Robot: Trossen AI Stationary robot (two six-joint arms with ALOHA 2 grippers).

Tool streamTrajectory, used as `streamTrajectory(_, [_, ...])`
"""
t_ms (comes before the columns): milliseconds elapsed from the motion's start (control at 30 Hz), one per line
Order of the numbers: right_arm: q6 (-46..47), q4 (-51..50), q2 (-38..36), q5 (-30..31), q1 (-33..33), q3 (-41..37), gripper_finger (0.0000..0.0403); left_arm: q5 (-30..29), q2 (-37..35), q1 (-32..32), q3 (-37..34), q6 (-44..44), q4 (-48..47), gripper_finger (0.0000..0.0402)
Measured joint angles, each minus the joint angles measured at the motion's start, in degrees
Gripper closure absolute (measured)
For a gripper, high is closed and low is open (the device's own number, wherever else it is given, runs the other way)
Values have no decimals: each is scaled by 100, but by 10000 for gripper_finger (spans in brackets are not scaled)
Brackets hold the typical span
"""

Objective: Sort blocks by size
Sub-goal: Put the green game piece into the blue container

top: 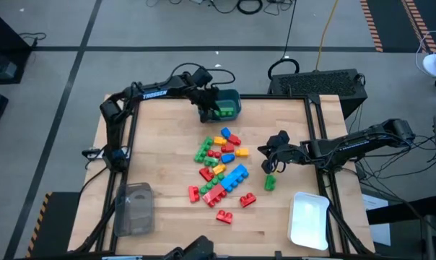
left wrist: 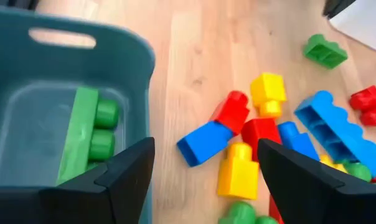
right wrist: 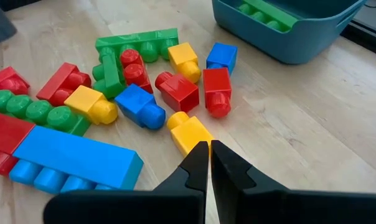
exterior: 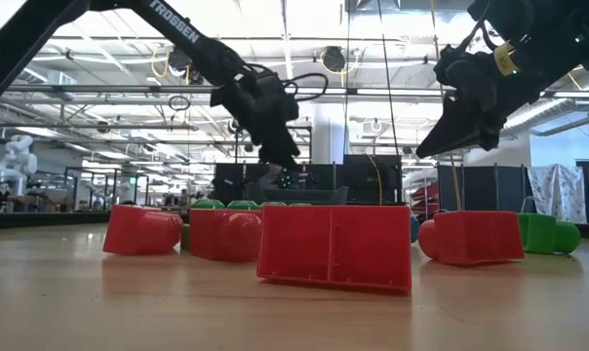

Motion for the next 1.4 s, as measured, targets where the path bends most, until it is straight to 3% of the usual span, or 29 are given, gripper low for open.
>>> streamTrajectory(200, [-11,-15,2,-1,0,0,399,-156,-136,-147,0,-8,-117,114])
streamTrajectory(400, [-1,-31,2,-9,0,0,399,-1048,-279,-509,1,33,-1045,114])
streamTrajectory(567, [16,-29,2,-29,2,0,399,-1316,-370,-970,-2,-2,-1714,114])
streamTrajectory(767, [26,-35,83,-33,97,0,399,-1572,-390,-1662,-4,-291,-1862,114])
streamTrajectory(933, [28,-34,256,-33,222,0,399,-2174,-388,-2182,-4,-508,-2031,114])
streamTrajectory(1167, [154,-20,507,-17,310,0,399,-3204,-390,-2575,-122,-1742,-1886,114])
streamTrajectory(1400, [203,-13,747,120,308,0,399,-3413,-388,-2574,-822,-2880,-1120,114])
